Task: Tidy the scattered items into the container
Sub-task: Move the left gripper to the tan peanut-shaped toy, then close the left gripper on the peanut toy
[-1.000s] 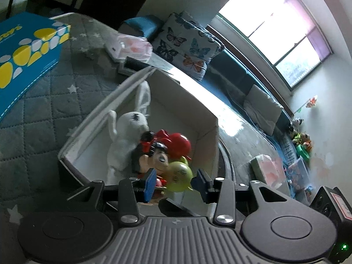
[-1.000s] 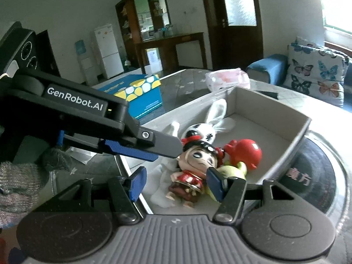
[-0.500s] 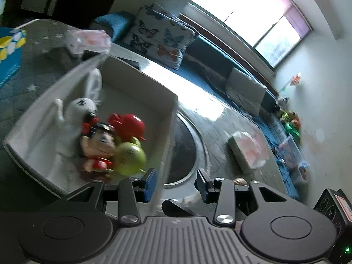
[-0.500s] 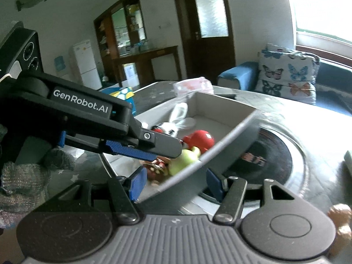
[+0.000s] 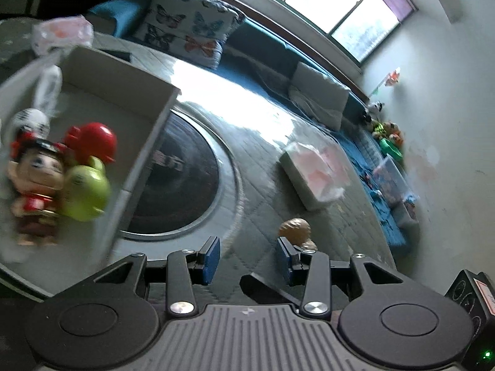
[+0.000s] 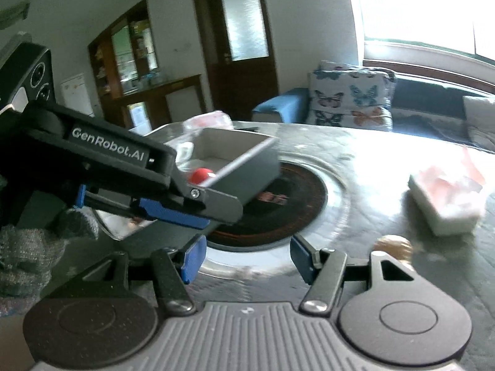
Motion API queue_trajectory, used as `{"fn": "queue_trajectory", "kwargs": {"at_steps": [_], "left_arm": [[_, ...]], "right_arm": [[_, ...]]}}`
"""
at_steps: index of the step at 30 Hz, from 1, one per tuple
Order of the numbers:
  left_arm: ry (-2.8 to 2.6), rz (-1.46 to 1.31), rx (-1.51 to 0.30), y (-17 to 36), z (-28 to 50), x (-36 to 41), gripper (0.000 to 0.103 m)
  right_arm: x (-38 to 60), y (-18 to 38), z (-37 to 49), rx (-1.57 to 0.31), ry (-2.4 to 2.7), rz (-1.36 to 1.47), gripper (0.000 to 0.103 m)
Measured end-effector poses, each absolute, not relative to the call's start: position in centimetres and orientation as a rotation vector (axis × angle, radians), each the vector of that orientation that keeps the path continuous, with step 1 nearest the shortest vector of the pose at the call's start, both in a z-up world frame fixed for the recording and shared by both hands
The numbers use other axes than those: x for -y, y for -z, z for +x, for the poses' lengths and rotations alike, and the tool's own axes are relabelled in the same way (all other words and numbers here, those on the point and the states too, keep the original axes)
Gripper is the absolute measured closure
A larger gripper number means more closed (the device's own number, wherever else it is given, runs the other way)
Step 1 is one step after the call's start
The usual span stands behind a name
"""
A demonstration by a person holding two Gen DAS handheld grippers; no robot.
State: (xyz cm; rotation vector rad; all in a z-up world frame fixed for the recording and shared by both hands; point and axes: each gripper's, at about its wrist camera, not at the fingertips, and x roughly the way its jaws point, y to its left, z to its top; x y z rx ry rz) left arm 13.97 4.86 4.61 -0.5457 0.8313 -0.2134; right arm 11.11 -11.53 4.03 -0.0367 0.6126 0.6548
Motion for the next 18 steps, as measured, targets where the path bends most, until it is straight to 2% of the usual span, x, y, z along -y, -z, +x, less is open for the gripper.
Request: {"fn": "queue_trajectory", "kwargs": {"at_steps": [18], "left_arm": [[0.290,-0.584,-0.934,-1.3,20.3,1.2,0.060]], "right_arm": [[18.8,-1.0,15.4,-0.652,-0.443,0.028,0.041]]}}
